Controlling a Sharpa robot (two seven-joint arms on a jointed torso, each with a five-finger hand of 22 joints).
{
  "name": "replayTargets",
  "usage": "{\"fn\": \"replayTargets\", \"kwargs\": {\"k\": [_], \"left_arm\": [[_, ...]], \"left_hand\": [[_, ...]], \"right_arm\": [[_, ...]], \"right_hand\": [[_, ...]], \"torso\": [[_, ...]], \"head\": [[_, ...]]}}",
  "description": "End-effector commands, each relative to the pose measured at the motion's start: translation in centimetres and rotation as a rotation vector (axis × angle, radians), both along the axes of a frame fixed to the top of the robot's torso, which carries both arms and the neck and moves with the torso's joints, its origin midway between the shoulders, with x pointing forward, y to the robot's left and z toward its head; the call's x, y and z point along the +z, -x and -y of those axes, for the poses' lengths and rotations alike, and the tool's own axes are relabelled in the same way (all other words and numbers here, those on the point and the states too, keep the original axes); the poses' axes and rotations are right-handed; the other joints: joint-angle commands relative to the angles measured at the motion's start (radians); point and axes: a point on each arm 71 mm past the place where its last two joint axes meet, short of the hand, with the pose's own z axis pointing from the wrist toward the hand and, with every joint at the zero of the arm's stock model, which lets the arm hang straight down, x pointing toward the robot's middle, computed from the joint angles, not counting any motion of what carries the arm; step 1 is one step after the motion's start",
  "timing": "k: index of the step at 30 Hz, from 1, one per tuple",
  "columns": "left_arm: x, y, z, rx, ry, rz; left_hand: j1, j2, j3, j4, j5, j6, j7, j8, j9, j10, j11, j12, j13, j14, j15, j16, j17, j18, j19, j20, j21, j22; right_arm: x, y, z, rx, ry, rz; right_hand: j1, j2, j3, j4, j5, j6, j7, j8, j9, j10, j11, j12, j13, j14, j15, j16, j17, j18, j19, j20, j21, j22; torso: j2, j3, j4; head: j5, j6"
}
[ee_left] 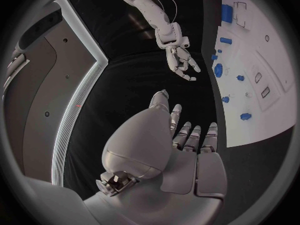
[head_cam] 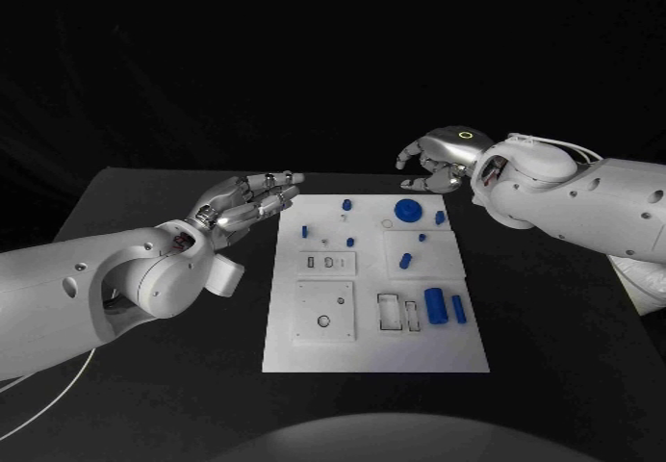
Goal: Assemble the parts on the task board
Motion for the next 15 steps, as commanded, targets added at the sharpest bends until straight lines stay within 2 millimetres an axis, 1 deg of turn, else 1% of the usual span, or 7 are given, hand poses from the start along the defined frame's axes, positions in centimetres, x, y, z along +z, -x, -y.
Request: {"fn": "replayTargets", "kwargs": {"k": [1, 3, 6, 7, 8, 11, 15], "left_arm": [[0.0, 0.1, 0.3, -0.024, 0.009, 0.001], [-0.1, 0.0, 0.3, -0.026, 0.009, 0.000], [-0.1, 0.0, 0.3, -0.029, 0.009, -0.003], [-0.2, 0.0, 0.4, -0.030, 0.008, -0.003], [-0.2, 0.0, 0.4, -0.031, 0.008, -0.004], [-0.2, 0.0, 0.4, -0.034, 0.008, -0.006], [-0.2, 0.0, 0.4, -0.037, 0.008, -0.009]], "left_hand": [[0.012, 0.003, 0.010, -0.001, 0.007, 0.006, 0.002, 0.006, 0.001, 0.002, 0.008, 0.001, 0.001, 0.001, 0.007, 0.006, 0.002, -0.014, 0.007, 0.003, 0.007, 0.001], [0.012, 0.003, 0.010, -0.001, 0.007, 0.006, 0.002, 0.006, 0.001, 0.002, 0.008, 0.001, 0.001, 0.001, 0.007, 0.006, 0.002, -0.014, 0.007, 0.003, 0.007, 0.001], [0.014, 0.004, 0.011, -0.002, 0.008, 0.007, 0.003, 0.007, 0.002, 0.002, 0.008, 0.002, 0.001, 0.002, 0.008, 0.007, 0.002, -0.015, 0.007, 0.003, 0.008, 0.001], [0.014, 0.004, 0.011, -0.002, 0.008, 0.007, 0.003, 0.007, 0.002, 0.002, 0.008, 0.002, 0.001, 0.002, 0.008, 0.007, 0.002, -0.015, 0.007, 0.003, 0.008, 0.001], [0.016, 0.004, 0.012, -0.002, 0.008, 0.008, 0.003, 0.008, 0.002, 0.003, 0.009, 0.003, 0.001, 0.003, 0.009, 0.008, 0.002, -0.016, 0.008, 0.003, 0.008, 0.001], [0.018, 0.005, 0.014, -0.003, 0.009, 0.010, 0.004, 0.009, 0.002, 0.003, 0.010, 0.004, 0.001, 0.004, 0.011, 0.010, 0.003, -0.017, 0.009, 0.003, 0.009, 0.002], [0.020, 0.006, 0.015, -0.003, 0.010, 0.011, 0.005, 0.010, 0.002, 0.004, 0.011, 0.006, 0.002, 0.005, 0.012, 0.013, 0.003, -0.018, 0.010, 0.003, 0.009, 0.002]], "right_arm": [[-0.8, 0.0, 0.5, -0.034, 0.026, -0.038], [-1.2, 0.0, 0.7, -0.053, 0.048, -0.049], [-2.0, -0.1, 0.8, -0.073, 0.079, -0.066], [-2.2, -0.1, 0.8, -0.077, 0.087, -0.074], [-2.5, -0.1, 0.8, -0.080, 0.097, -0.084], [-3.4, -0.1, 0.6, -0.086, 0.118, -0.105], [-4.6, -0.1, 0.5, -0.093, 0.142, -0.114]], "right_hand": [[-0.019, 0.001, -0.017, 0.008, 0.007, -0.009, 0.000, 0.018, 0.056, 0.117, 0.000, 0.023, 0.269, 0.117, -0.004, 0.027, 0.270, -0.026, 0.052, -0.001, 0.041, 0.209], [-0.035, 0.005, -0.028, 0.017, 0.015, -0.021, 0.001, 0.030, 0.103, 0.117, 0.002, 0.023, 0.269, 0.117, -0.006, 0.027, 0.270, -0.041, 0.108, -0.002, 0.079, 0.240], [-0.050, 0.004, -0.037, 0.026, 0.018, -0.034, 0.006, 0.031, 0.133, 0.117, 0.005, 0.023, 0.269, 0.117, -0.007, 0.027, 0.270, -0.052, 0.149, -0.002, 0.106, 0.262], [-0.051, 0.004, -0.037, 0.027, 0.019, -0.038, 0.007, 0.029, 0.137, 0.117, 0.007, 0.023, 0.269, 0.117, -0.007, 0.027, 0.270, -0.053, 0.149, -0.001, 0.106, 0.263], [-0.048, 0.004, -0.034, 0.025, 0.039, -0.048, 0.011, 0.022, 0.139, 0.117, 0.009, 0.023, 0.269, 0.117, -0.005, 0.027, 0.270, -0.053, 0.149, -0.001, 0.106, 0.263], [-0.036, 0.000, -0.016, 0.017, 0.118, -0.062, 0.025, -0.006, 0.128, 0.117, 0.019, 0.023, 0.269, 0.117, 0.003, 0.027, 0.270, -0.053, 0.149, 0.006, 0.106, 0.263], [-0.027, -0.013, -0.006, 0.008, 0.134, -0.065, 0.035, -0.029, 0.110, 0.117, 0.029, 0.023, 0.269, 0.117, 0.010, 0.027, 0.270, -0.053, 0.149, 0.012, 0.106, 0.263]], "torso": [[-0.001, -0.0002, -0.0033], [0.000, 0.0005, -0.0029], [-0.001, -0.0001, -0.0006], [-0.001, 0.0001, -0.0002], [0.000, -0.0004, 0.0004], [0.001, -0.0003, 0.0013], [0.000, -0.0001, 0.0015]], "head": [[0.001, 0.000], [-0.001, 0.000], [-0.005, 0.000], [-0.005, 0.001], [-0.005, 0.001], [-0.006, 0.002], [-0.006, -0.001]]}}
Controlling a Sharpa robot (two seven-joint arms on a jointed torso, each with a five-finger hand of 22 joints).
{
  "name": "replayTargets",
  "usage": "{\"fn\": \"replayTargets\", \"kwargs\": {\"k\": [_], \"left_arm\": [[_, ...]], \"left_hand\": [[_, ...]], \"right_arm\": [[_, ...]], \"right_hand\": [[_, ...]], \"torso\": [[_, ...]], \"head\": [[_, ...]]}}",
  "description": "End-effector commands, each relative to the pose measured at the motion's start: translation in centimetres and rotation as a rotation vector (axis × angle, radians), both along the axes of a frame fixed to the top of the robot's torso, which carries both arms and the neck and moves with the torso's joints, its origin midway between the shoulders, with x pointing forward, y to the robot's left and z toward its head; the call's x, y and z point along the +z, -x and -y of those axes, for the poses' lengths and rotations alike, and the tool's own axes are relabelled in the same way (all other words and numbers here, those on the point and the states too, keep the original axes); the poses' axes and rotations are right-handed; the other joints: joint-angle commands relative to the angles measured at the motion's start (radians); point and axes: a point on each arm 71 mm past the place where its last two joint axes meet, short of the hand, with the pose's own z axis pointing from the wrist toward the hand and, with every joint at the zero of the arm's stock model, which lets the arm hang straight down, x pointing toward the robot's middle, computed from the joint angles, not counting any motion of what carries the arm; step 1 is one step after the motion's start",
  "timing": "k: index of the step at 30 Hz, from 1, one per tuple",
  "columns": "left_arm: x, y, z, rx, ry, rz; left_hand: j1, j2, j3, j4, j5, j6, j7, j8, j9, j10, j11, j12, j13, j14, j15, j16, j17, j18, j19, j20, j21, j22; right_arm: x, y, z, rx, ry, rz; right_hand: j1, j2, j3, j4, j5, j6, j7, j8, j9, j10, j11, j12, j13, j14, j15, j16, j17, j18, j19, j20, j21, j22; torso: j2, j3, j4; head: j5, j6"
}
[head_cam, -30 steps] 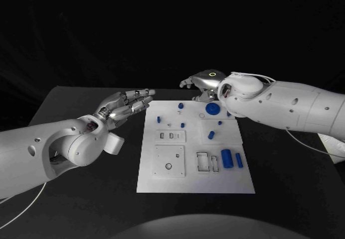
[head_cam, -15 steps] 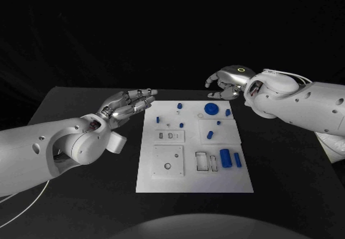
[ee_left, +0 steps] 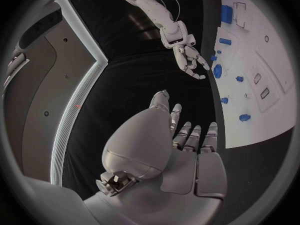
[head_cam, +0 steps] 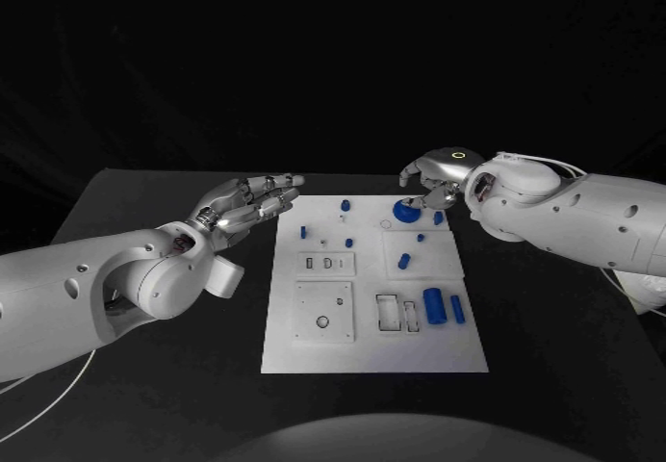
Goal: Assemble the parts on the task board
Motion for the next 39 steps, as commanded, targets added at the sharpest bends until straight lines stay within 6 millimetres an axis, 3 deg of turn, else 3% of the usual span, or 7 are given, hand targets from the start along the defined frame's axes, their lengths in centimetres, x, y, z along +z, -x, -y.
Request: {"fn": "replayTargets", "kwargs": {"k": [1, 10, 15, 19, 25, 32, 39], "left_arm": [[0.1, 0.1, 0.3, -0.028, 0.009, -0.002], [0.0, 0.2, 0.2, -0.029, 0.009, -0.004], [0.0, 0.2, 0.2, -0.030, 0.008, -0.005], [-0.1, 0.1, 0.2, -0.030, 0.007, -0.005], [-0.3, 0.1, 0.2, -0.029, 0.006, -0.009], [-0.4, 0.0, 0.1, -0.028, 0.005, -0.010], [-0.4, 0.0, 0.2, -0.031, 0.005, -0.012]], "left_hand": [[0.012, -0.002, 0.006, 0.001, 0.006, 0.004, 0.005, 0.007, 0.001, 0.001, 0.007, 0.006, 0.002, 0.001, 0.009, 0.004, 0.001, -0.018, 0.006, -0.001, 0.005, 0.001], [0.013, -0.003, 0.007, 0.001, 0.006, 0.006, 0.006, 0.008, 0.001, 0.004, 0.009, 0.009, 0.002, 0.003, 0.011, 0.007, 0.002, -0.019, 0.008, -0.001, 0.006, 0.002], [0.013, -0.003, 0.007, 0.001, 0.006, 0.007, 0.007, 0.009, 0.002, 0.005, 0.010, 0.011, 0.003, 0.004, 0.012, 0.007, 0.002, -0.020, 0.008, -0.001, 0.006, 0.002], [0.013, -0.003, 0.007, 0.001, 0.006, 0.007, 0.007, 0.009, 0.002, 0.005, 0.010, 0.011, 0.003, 0.004, 0.012, 0.007, 0.002, -0.020, 0.008, -0.001, 0.006, 0.002], [0.013, -0.003, 0.007, 0.001, 0.006, 0.007, 0.007, 0.009, 0.002, 0.005, 0.010, 0.011, 0.003, 0.004, 0.012, 0.007, 0.002, -0.020, 0.008, -0.001, 0.006, 0.002], [0.013, -0.003, 0.007, 0.002, 0.006, 0.007, 0.007, 0.009, 0.001, 0.005, 0.010, 0.011, 0.003, 0.004, 0.013, 0.008, 0.002, -0.020, 0.008, -0.001, 0.007, 0.002], [0.014, -0.003, 0.007, 0.002, 0.006, 0.007, 0.008, 0.009, 0.002, 0.006, 0.011, 0.012, 0.003, 0.005, 0.014, 0.009, 0.002, -0.021, 0.009, -0.001, 0.007, 0.002]], "right_arm": [[-1.0, -0.1, 0.2, -0.027, 0.072, -0.023], [-1.9, -0.4, 0.4, -0.054, 0.096, -0.043], [-2.1, -0.3, 0.5, -0.061, 0.106, -0.059], [-2.2, -0.3, 0.5, -0.066, 0.108, -0.063], [-2.3, -0.3, 0.7, -0.072, 0.111, -0.068], [-2.3, -0.6, 0.6, -0.064, 0.103, -0.062], [-2.5, -0.7, 0.1, -0.051, 0.098, -0.064]], "right_hand": [[0.006, -0.010, 0.010, -0.001, 0.007, -0.004, 0.007, -0.013, -0.011, 0.104, 0.009, 0.004, 0.262, 0.106, 0.010, 0.003, 0.263, -0.021, 0.104, 0.010, 0.003, 0.263], [-0.003, -0.015, 0.016, 0.000, 0.010, -0.013, 0.017, -0.042, -0.034, 0.104, 0.018, 0.004, 0.262, 0.106, 0.018, 0.003, 0.263, -0.021, 0.104, 0.019, 0.003, 0.263], [-0.035, -0.015, 0.001, 0.016, -0.096, -0.023, 0.022, -0.066, -0.055, 0.104, 0.024, 0.004, 0.262, 0.106, 0.024, 0.003, 0.263, -0.021, 0.104, 0.026, 0.003, 0.263], [-0.036, -0.015, 0.000, 0.016, -0.104, -0.026, 0.023, -0.068, -0.058, 0.104, 0.024, 0.004, 0.262, 0.106, 0.025, 0.003, 0.263, -0.020, 0.101, 0.026, 0.001, 0.261], [-0.036, -0.006, 0.002, 0.017, -0.086, -0.017, 0.023, -0.065, -0.061, 0.104, 0.025, 0.004, 0.262, 0.106, 0.025, 0.003, 0.263, -0.018, 0.096, 0.027, -0.002, 0.259], [-0.038, 0.007, 0.013, 0.020, -0.032, 0.020, 0.015, -0.057, -0.064, 0.104, 0.019, 0.004, 0.262, 0.106, 0.021, 0.003, 0.263, -0.018, 0.096, 0.025, -0.002, 0.259], [-0.034, 0.015, 0.024, 0.019, -0.016, 0.036, 0.011, -0.055, -0.067, 0.104, 0.015, 0.004, 0.262, 0.106, 0.018, 0.003, 0.263, -0.017, 0.094, 0.022, -0.004, 0.258]], "torso": [[0.000, -0.0004, -0.0002], [-0.001, -0.0015, -0.0002], [-0.001, -0.0017, -0.0023], [0.000, -0.0024, -0.0027], [0.000, -0.0011, 0.0005], [0.000, -0.0019, -0.0016], [0.000, -0.0007, -0.0002]], "head": [[0.002, -0.002], [0.003, -0.005], [0.004, -0.006], [0.001, -0.007], [-0.003, -0.008], [0.000, -0.010], [0.001, -0.012]]}}
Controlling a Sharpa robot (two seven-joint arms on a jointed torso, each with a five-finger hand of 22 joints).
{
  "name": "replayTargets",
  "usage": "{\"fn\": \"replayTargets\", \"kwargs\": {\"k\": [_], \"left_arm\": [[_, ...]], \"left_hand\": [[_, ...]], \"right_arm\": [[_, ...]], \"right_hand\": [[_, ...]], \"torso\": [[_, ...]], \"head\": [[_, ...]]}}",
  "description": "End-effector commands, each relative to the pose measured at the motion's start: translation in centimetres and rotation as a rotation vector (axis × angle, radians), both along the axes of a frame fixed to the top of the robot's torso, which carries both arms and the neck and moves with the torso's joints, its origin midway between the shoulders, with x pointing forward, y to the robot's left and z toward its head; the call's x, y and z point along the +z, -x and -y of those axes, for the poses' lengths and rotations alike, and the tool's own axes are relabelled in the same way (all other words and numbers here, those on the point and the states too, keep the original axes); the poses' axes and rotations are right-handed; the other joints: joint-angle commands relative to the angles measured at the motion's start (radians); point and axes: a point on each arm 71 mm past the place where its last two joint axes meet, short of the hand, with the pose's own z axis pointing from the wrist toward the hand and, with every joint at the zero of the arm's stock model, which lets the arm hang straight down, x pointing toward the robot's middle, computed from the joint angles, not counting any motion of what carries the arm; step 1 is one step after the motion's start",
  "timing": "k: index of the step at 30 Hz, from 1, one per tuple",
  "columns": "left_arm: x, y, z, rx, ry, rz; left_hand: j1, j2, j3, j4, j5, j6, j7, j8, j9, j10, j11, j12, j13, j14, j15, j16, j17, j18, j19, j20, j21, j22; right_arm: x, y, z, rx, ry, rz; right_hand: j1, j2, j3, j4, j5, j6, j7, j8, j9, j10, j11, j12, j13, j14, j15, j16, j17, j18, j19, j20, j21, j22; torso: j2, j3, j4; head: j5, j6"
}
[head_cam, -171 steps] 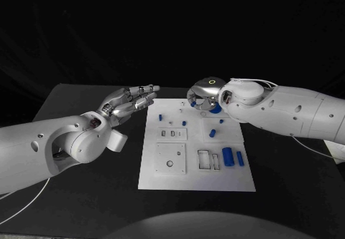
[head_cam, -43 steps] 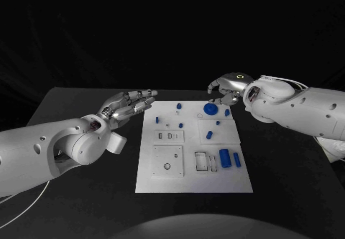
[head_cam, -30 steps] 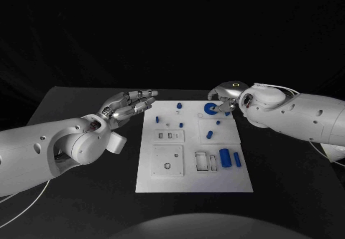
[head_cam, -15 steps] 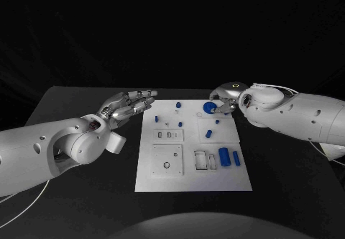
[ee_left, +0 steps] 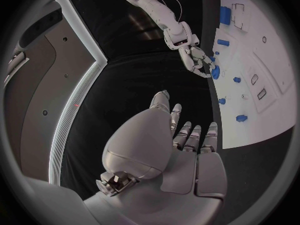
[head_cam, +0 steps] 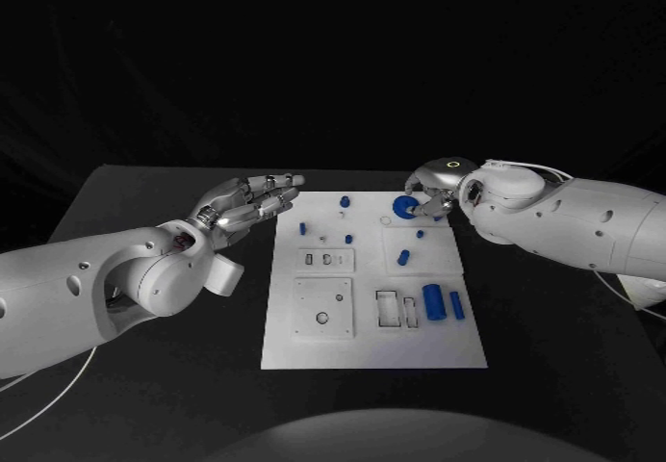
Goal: Assemble the parts on the task board
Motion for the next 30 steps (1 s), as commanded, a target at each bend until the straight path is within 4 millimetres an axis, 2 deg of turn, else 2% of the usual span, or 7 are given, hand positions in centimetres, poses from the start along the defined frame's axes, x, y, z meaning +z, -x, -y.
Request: {"fn": "replayTargets", "kwargs": {"k": [1, 7, 11, 15, 18, 25, 30], "left_arm": [[0.1, 0.1, 0.3, -0.024, 0.008, 0.002], [0.1, 0.1, 0.3, -0.026, 0.007, -0.002], [0.0, 0.1, 0.3, -0.027, 0.006, -0.004], [0.0, 0.1, 0.4, -0.030, 0.005, -0.006], [0.0, 0.1, 0.4, -0.033, 0.005, -0.008], [-0.1, 0.1, 0.4, -0.035, 0.002, -0.013], [-0.1, 0.0, 0.3, -0.033, 0.001, -0.014]], "left_hand": [[0.010, 0.001, 0.005, -0.001, 0.006, 0.007, 0.008, 0.005, 0.001, 0.003, 0.007, 0.003, 0.001, -0.003, 0.006, 0.005, 0.001, -0.021, 0.009, -0.001, 0.007, 0.002], [0.010, 0.001, 0.005, -0.001, 0.006, 0.007, 0.008, 0.005, 0.001, 0.003, 0.007, 0.003, 0.001, -0.003, 0.006, 0.005, 0.001, -0.021, 0.009, -0.001, 0.007, 0.002], [0.010, 0.001, 0.005, -0.001, 0.006, 0.007, 0.008, 0.005, 0.001, 0.003, 0.007, 0.003, 0.001, -0.003, 0.006, 0.005, 0.001, -0.021, 0.009, -0.001, 0.007, 0.002], [0.010, 0.001, 0.005, 0.000, 0.007, 0.007, 0.009, 0.006, 0.001, 0.003, 0.009, 0.004, 0.001, -0.002, 0.008, 0.007, 0.002, -0.022, 0.010, -0.001, 0.007, 0.002], [0.010, 0.001, 0.005, 0.000, 0.007, 0.007, 0.009, 0.006, 0.001, 0.003, 0.009, 0.004, 0.001, -0.002, 0.008, 0.007, 0.002, -0.022, 0.010, -0.001, 0.007, 0.002], [0.010, 0.001, 0.005, 0.000, 0.007, 0.007, 0.009, 0.006, 0.001, 0.003, 0.009, 0.004, 0.001, -0.002, 0.008, 0.007, 0.002, -0.022, 0.010, -0.001, 0.007, 0.002], [0.010, 0.001, 0.005, 0.000, 0.007, 0.007, 0.009, 0.006, 0.001, 0.003, 0.009, 0.004, 0.001, -0.002, 0.008, 0.007, 0.002, -0.022, 0.010, -0.001, 0.007, 0.002]], "right_arm": [[-0.2, 0.0, -0.3, 0.015, 0.009, -0.010], [-0.5, -0.1, -0.3, 0.013, 0.018, -0.026], [-0.8, -0.1, -0.3, 0.007, 0.024, -0.036], [-1.0, -0.1, -0.3, 0.005, 0.027, -0.046], [-1.3, -0.1, -0.3, 0.006, 0.029, -0.054], [-1.4, -0.1, -0.4, 0.017, 0.020, -0.050], [-1.2, 0.0, -0.6, 0.030, -0.010, -0.027]], "right_hand": [[0.002, 0.013, 0.011, 0.000, 0.008, 0.010, -0.002, 0.005, -0.002, 0.104, -0.007, 0.004, 0.263, 0.103, -0.001, 0.003, 0.263, -0.003, 0.094, 0.000, -0.004, 0.258], [0.009, 0.012, 0.018, -0.006, 0.016, 0.015, -0.003, 0.002, -0.007, 0.104, -0.009, 0.004, 0.263, 0.103, -0.003, 0.003, 0.263, -0.002, 0.089, -0.002, -0.007, 0.256], [0.012, 0.004, 0.020, -0.013, 0.001, 0.012, -0.002, -0.004, -0.014, 0.104, -0.008, 0.004, 0.263, 0.103, -0.003, 0.003, 0.263, -0.001, 0.087, -0.003, -0.009, 0.255], [0.028, 0.004, 0.029, -0.029, 0.003, 0.039, -0.005, 0.007, -0.009, 0.104, -0.009, 0.004, 0.263, 0.103, -0.004, 0.003, 0.263, -0.001, 0.087, -0.004, -0.010, 0.255], [0.049, 0.002, 0.039, -0.053, 0.031, 0.068, -0.009, 0.025, 0.010, 0.104, -0.012, 0.004, 0.263, 0.103, -0.006, 0.003, 0.263, 0.000, 0.085, -0.007, -0.011, 0.254], [0.084, 0.005, 0.052, -0.095, 0.048, 0.088, -0.013, 0.054, 0.059, 0.104, -0.012, 0.004, 0.263, 0.103, -0.007, 0.003, 0.263, 0.000, 0.085, -0.009, -0.011, 0.254], [0.091, 0.009, 0.055, -0.107, 0.064, 0.107, -0.017, 0.073, 0.084, 0.104, -0.011, 0.004, 0.263, 0.103, -0.007, 0.003, 0.263, -0.002, 0.091, -0.008, -0.006, 0.257]], "torso": [[0.000, 0.0005, 0.0007], [0.000, 0.0008, 0.0002], [0.000, 0.0002, -0.0014], [0.000, 0.0006, -0.0012], [-0.001, 0.0008, -0.0011], [-0.001, 0.0007, -0.0006], [-0.002, -0.0002, -0.0022]], "head": [[0.002, -0.001], [0.003, -0.003], [0.004, -0.004], [0.004, -0.004], [0.004, -0.005], [0.006, -0.006], [0.010, -0.005]]}}
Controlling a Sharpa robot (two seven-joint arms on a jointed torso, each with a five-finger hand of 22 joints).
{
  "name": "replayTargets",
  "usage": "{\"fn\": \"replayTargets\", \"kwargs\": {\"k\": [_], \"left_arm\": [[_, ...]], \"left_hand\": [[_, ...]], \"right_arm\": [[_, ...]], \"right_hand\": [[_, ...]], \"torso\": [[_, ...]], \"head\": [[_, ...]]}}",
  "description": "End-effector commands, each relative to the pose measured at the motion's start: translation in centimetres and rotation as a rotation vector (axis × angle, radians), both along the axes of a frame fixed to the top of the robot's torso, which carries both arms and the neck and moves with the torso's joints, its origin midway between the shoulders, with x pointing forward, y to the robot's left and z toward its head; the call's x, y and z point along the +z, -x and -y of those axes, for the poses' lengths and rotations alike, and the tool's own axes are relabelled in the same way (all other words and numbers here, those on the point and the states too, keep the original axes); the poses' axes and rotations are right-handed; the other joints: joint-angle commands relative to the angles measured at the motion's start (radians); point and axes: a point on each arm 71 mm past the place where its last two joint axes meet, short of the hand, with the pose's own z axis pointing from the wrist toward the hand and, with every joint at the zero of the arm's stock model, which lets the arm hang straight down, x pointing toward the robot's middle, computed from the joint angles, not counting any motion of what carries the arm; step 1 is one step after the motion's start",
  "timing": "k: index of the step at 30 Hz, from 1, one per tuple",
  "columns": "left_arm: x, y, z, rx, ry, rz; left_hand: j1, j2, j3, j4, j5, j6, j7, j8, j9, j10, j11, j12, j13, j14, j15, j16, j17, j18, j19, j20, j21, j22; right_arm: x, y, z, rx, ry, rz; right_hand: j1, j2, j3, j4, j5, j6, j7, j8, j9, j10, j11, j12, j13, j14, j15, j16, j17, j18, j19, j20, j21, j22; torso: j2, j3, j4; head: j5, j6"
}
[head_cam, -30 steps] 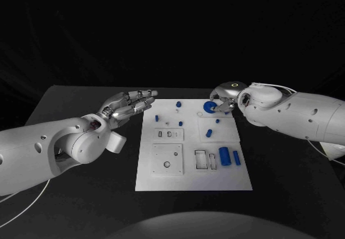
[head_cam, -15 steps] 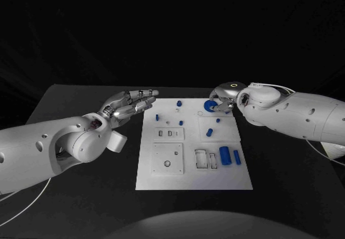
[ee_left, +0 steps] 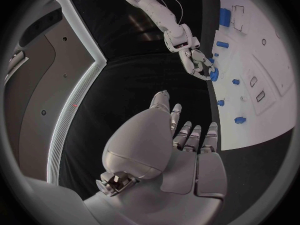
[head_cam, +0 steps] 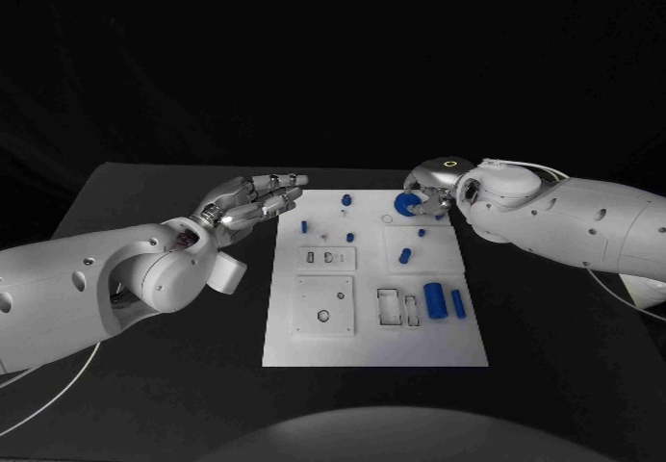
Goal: Assemble the parts on the task board
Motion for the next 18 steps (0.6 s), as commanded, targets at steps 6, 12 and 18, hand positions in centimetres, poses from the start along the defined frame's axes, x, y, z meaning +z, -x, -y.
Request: {"fn": "replayTargets", "kwargs": {"k": [6, 12, 18], "left_arm": [[0.0, 0.1, 0.0, -0.018, 0.004, -0.003], [-0.1, 0.0, 0.0, -0.018, 0.002, -0.005], [-0.1, 0.0, 0.3, -0.022, 0.002, -0.005]], "left_hand": [[0.010, 0.000, 0.005, 0.000, 0.007, 0.007, 0.010, 0.006, 0.001, 0.000, 0.006, 0.004, 0.001, -0.001, 0.009, 0.008, 0.001, -0.012, 0.007, 0.003, 0.004, 0.002], [0.011, 0.000, 0.005, 0.000, 0.007, 0.007, 0.010, 0.006, 0.001, 0.000, 0.006, 0.004, 0.001, -0.001, 0.010, 0.008, 0.001, -0.013, 0.008, 0.003, 0.004, 0.002], [0.011, 0.000, 0.005, 0.000, 0.007, 0.007, 0.010, 0.006, 0.001, 0.000, 0.006, 0.005, 0.001, -0.001, 0.010, 0.008, 0.001, -0.013, 0.008, 0.003, 0.004, 0.002]], "right_arm": [[0.0, 0.8, -0.8, 0.044, -0.055, 0.004], [2.0, 1.3, -3.1, 0.098, -0.114, 0.017], [2.6, 1.4, -6.4, 0.160, -0.119, -0.023]], "right_hand": [[0.001, 0.005, 0.003, -0.011, 0.022, 0.050, -0.026, 0.054, 0.107, 0.104, -0.002, 0.004, 0.263, 0.103, -0.006, 0.003, 0.264, -0.004, 0.095, -0.007, 0.005, 0.259], [0.000, 0.006, 0.004, -0.010, 0.027, 0.057, -0.027, 0.058, 0.111, 0.104, -0.002, 0.004, 0.263, 0.103, -0.006, 0.003, 0.264, -0.004, 0.098, -0.007, 0.007, 0.260], [-0.002, 0.007, 0.004, -0.010, 0.023, 0.065, -0.028, 0.062, 0.115, 0.104, -0.002, 0.004, 0.263, 0.103, -0.006, 0.003, 0.264, -0.004, 0.096, -0.007, 0.006, 0.260]], "torso": [[0.000, -0.0016, -0.0015], [0.001, -0.0006, 0.0020], [0.004, -0.0002, 0.0061]], "head": [[0.006, 0.003], [0.000, 0.003], [-0.002, 0.002]]}}
